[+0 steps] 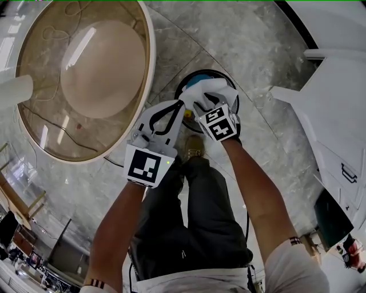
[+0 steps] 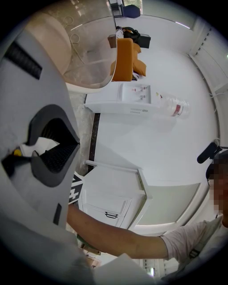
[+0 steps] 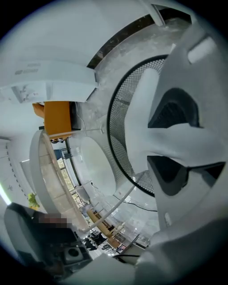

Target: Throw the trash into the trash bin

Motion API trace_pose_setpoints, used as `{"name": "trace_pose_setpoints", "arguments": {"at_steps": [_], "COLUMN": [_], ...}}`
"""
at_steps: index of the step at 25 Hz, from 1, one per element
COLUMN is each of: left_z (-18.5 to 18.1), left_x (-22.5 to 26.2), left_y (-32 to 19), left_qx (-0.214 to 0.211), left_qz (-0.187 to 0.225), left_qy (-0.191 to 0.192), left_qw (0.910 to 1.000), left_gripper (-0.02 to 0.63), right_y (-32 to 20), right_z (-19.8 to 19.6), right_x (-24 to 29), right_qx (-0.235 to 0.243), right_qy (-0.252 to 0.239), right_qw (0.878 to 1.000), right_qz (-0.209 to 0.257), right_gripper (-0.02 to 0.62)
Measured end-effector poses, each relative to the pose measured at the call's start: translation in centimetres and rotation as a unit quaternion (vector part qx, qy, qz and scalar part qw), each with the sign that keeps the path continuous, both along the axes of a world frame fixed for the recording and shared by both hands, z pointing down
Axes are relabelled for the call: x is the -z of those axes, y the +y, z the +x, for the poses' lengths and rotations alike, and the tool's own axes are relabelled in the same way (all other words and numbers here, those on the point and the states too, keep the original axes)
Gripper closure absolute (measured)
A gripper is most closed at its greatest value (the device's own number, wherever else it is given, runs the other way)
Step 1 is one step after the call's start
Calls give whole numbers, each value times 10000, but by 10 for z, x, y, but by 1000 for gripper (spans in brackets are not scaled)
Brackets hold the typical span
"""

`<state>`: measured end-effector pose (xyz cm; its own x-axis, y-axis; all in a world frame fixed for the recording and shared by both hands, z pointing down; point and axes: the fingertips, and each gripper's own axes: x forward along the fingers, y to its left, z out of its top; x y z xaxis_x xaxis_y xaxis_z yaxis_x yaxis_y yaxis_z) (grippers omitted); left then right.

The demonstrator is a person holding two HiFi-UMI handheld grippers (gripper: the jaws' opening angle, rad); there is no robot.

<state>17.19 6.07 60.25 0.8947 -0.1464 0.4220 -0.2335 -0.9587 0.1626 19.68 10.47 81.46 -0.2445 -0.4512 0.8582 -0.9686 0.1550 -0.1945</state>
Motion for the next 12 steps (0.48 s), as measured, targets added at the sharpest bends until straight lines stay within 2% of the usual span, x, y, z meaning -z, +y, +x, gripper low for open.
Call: {"name": "trace_pose_setpoints", "arguments": {"at_steps": [7,12], "left_z": [-5,-9], "left_x": [19,46], "left_y": [3,6], "left_qx": [38,19], "left_qz": [29,46], "left_qy": [15,40], "left_qw": [10000,10000], "left_gripper": [606,606], "right_y": [1,2], "right_z": [-4,0], "right_x": [50,104], "right_qx": [65,-52], "right_qy": [29,16], "right_qw": [9992,9970], "right_qz": [398,766], "right_gripper": [350,348]}}
